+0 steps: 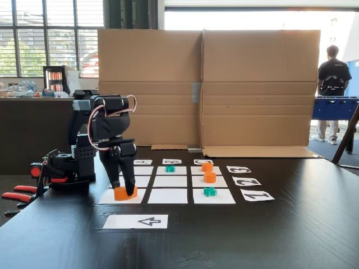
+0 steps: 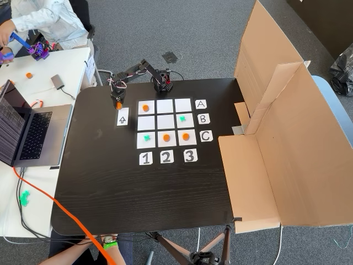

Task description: Pick up the round, orange token and place it in the grid on square B2.

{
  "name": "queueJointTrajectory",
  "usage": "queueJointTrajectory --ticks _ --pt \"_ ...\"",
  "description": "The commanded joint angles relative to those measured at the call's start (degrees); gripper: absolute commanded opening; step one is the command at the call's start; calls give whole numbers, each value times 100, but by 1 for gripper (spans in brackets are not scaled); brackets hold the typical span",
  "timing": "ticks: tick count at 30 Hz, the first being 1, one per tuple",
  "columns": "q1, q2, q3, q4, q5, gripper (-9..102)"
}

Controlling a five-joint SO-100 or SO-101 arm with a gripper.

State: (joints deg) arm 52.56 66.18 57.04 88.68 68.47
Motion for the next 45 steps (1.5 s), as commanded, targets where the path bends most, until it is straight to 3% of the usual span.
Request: queueJointTrajectory --ticks 1,8,21,33,45 --pt "-123 888 167 35 -158 -1" --pt "-976 2487 1397 18 -299 -1" --pt "-3647 4825 3313 97 290 -1" --pt "-5133 3964 3964 -53 1020 -1" --pt "-5388 2065 3744 -686 1116 -1"
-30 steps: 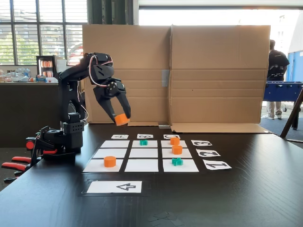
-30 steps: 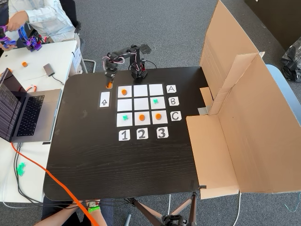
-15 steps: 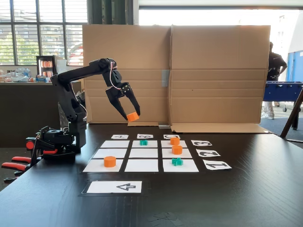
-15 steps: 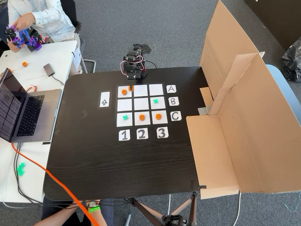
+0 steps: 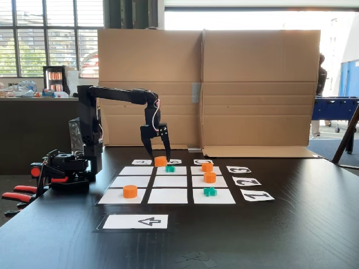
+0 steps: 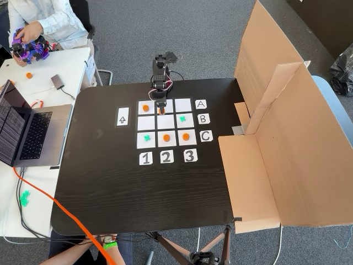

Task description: Pick up the round, orange token and place it in the grid on square B2.

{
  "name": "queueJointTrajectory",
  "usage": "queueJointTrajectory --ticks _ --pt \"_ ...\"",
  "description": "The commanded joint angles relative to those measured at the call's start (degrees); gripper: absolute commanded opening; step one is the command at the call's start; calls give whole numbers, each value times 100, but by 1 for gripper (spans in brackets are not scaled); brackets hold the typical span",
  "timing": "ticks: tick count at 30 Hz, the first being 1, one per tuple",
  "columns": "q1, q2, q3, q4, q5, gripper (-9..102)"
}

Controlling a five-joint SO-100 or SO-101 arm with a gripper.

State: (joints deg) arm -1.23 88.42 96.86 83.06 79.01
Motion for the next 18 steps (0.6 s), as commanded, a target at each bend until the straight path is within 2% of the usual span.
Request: queueJointTrajectory --ticks 1,18 --pt "-9 -272 -281 -167 62 -1" --pt "-202 -1529 -1169 -343 79 -1"
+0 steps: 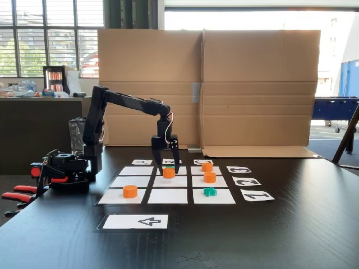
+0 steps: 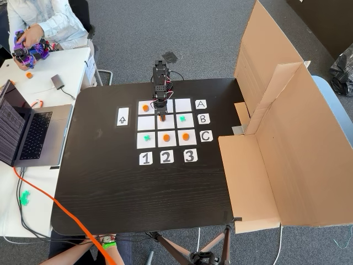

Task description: Pick up the round, orange token and place it in the grid on square B2.

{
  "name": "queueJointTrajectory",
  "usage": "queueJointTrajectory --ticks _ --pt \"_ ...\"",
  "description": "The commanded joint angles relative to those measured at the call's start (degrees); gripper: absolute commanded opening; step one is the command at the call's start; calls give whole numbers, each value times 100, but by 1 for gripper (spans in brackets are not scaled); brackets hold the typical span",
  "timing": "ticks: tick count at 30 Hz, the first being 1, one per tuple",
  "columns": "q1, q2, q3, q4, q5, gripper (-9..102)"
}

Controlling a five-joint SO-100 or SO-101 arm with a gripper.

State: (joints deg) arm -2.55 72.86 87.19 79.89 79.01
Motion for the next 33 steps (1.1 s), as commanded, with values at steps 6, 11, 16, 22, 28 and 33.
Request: queueJointTrajectory --ticks 6,11,16,22,28,33 --pt "-158 -44 -35 26 325 16" --pt "-167 -44 -9 0 387 19" --pt "-132 -35 0 -9 404 22" --pt "-97 334 255 -105 571 43" --pt "-97 1301 817 -202 563 57" --pt "-88 2672 1582 -563 536 60"
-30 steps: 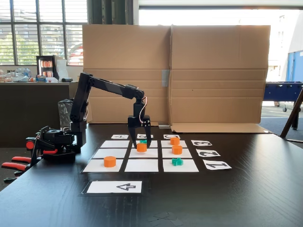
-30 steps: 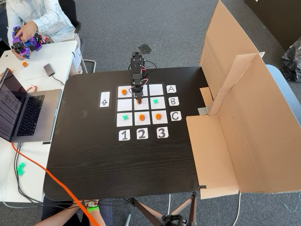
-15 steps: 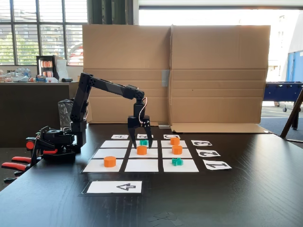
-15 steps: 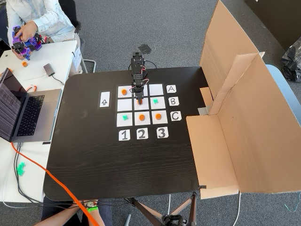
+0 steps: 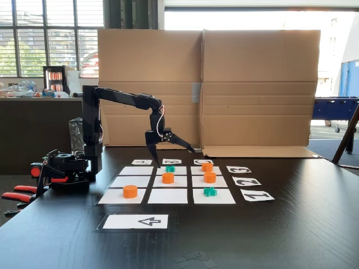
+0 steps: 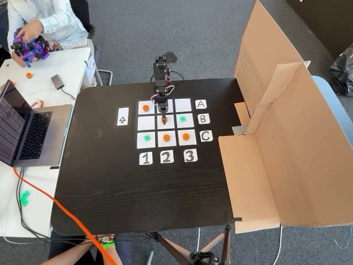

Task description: Pick up the round, orange token and place it in the grid on square B2.

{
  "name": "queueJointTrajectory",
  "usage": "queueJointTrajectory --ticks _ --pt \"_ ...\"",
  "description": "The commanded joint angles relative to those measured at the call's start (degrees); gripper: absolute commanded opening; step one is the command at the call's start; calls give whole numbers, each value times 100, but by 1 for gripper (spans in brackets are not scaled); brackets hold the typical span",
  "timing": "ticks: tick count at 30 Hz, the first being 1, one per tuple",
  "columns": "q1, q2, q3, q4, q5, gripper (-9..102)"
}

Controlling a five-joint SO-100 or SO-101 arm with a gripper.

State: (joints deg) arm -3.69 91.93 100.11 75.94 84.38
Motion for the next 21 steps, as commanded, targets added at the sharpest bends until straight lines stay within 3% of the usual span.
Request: queueJointTrajectory --ticks 1,9,13,16,21 --pt "44 1116 492 -299 -9 61" --pt "1151 4456 2048 -1670 -114 56" --pt "2628 5924 2347 -2136 -229 35" --pt "4052 6724 2558 -2628 -325 2" --pt "6460 7866 3349 -3076 -185 -1"
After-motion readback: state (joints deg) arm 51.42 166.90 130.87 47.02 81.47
